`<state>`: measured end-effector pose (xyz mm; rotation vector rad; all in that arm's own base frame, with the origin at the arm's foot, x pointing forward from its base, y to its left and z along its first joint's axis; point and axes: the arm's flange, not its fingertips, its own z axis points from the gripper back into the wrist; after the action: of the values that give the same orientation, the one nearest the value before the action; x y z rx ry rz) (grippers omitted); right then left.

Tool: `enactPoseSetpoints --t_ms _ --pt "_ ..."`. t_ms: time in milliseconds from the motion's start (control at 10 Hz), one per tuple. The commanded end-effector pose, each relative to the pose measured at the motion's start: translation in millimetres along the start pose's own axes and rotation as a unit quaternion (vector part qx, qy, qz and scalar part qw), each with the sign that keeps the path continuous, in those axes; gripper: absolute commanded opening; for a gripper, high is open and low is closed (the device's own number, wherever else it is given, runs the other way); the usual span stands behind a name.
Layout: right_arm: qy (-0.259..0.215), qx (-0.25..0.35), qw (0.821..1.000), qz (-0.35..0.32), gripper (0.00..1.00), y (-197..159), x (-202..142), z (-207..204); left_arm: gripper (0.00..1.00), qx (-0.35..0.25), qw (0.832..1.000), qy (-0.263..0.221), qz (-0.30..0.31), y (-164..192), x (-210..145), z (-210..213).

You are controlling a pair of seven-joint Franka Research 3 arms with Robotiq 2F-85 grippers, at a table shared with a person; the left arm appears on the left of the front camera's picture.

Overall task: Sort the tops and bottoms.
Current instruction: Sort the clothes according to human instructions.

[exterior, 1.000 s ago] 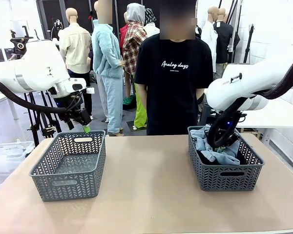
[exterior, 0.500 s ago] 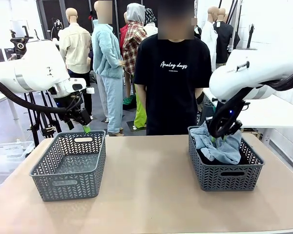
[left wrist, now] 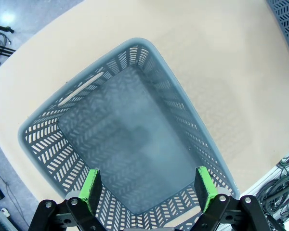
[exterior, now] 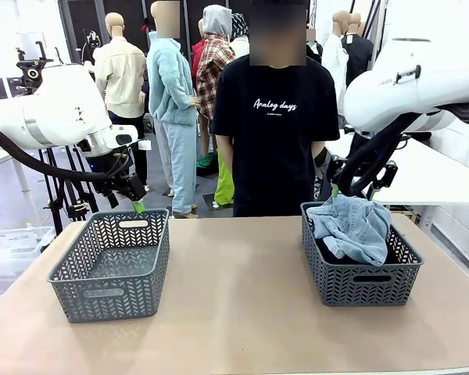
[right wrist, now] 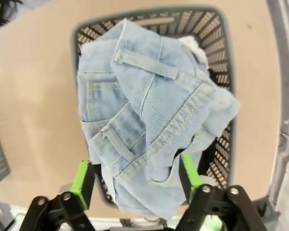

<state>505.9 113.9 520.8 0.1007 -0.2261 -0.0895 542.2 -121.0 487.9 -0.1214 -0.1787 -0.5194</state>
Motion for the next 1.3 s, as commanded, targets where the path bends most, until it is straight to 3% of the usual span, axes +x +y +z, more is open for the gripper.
enactPoseSetpoints --t_ms 0,1200 --pt "-0.021 -0.011 1.000 -0.003 1.00 -3.1 -0.8 11.0 1.00 -0.005 1.000 -0.003 0.003 1.0 0.1 1.4" --pt "-0.009 0.000 1.000 -0.001 1.00 -1.5 -0.3 8.9 1.00 -0.005 1.000 -0.003 0.003 1.0 0.1 1.4"
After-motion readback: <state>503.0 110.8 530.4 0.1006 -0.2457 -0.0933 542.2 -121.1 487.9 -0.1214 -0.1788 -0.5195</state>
